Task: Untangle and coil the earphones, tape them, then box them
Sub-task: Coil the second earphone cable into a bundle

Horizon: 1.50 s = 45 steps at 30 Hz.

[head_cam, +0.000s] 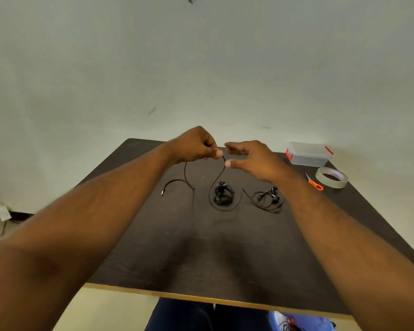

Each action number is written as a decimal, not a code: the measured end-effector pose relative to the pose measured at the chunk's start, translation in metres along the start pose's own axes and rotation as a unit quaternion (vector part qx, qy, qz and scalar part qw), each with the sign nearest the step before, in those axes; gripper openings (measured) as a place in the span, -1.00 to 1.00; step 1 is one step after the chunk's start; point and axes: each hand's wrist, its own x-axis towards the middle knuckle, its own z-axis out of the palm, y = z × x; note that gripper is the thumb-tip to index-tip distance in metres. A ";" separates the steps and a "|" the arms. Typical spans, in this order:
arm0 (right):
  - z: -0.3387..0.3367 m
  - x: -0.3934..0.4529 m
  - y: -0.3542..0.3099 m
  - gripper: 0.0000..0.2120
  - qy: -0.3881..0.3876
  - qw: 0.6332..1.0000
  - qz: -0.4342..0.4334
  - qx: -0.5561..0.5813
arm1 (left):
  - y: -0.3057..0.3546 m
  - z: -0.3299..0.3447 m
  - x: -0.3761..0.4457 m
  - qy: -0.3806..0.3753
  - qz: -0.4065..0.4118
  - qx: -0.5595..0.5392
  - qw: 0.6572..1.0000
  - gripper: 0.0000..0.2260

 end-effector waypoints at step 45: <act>0.020 0.031 -0.025 -0.91 0.089 0.994 -0.056 -0.027 | -0.002 -0.026 -0.003 0.046 -0.006 0.050 0.998 -0.76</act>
